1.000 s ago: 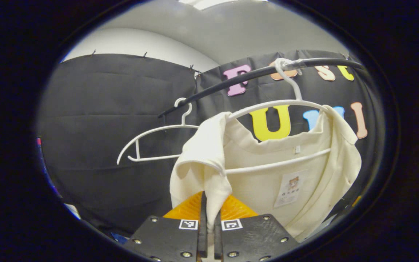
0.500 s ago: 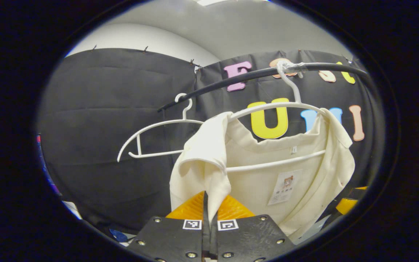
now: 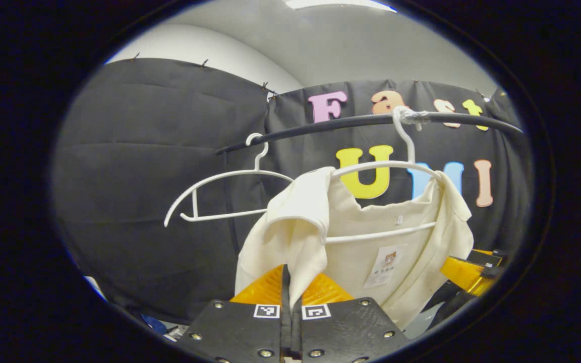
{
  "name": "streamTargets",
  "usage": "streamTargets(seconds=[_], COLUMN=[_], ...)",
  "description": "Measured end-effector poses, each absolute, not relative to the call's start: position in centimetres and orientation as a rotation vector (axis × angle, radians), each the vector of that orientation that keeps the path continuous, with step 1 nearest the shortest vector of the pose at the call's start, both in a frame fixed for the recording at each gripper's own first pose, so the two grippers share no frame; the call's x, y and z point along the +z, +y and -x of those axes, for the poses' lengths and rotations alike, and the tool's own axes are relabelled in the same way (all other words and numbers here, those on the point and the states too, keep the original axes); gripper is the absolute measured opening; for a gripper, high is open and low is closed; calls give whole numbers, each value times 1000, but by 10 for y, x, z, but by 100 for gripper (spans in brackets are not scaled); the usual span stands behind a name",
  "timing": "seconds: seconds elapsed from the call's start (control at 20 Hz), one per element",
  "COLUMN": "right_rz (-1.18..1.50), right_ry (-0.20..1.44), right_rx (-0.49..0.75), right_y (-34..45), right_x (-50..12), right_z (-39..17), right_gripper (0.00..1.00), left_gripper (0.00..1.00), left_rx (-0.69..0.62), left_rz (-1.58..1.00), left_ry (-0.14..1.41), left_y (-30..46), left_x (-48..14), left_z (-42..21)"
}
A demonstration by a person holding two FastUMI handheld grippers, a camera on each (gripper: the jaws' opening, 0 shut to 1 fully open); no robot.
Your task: Grasp the clothes on the hanger with both hands and then place them into the laundry hamper below.
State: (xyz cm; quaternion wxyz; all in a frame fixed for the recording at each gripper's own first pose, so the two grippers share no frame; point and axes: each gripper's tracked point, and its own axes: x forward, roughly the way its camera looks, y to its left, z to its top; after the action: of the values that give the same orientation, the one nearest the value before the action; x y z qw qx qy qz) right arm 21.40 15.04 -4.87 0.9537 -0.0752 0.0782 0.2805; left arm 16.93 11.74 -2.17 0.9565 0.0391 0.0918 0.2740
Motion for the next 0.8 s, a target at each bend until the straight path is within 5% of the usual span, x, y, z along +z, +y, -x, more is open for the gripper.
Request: streamTargets(seconds=[0.5,0.6,0.7,0.8], right_rz=[332,355,373,374], right_ry=[34,30,27,9], right_rx=[466,423,404,320], right_y=[174,166,162,144], right_x=[-42,-42,-42,-31], right_z=[-266,-274,-274,-275], right_gripper=[91,56,47,7], left_gripper=[2,1,2,1], left_rx=[451,440,430,420], left_rz=[-40,-41,-37,-31], left_ry=[171,167,162,154], left_y=[123,126,128,133], left_x=[-18,-18,-17,-15], left_z=[-166,-166,-165,-166])
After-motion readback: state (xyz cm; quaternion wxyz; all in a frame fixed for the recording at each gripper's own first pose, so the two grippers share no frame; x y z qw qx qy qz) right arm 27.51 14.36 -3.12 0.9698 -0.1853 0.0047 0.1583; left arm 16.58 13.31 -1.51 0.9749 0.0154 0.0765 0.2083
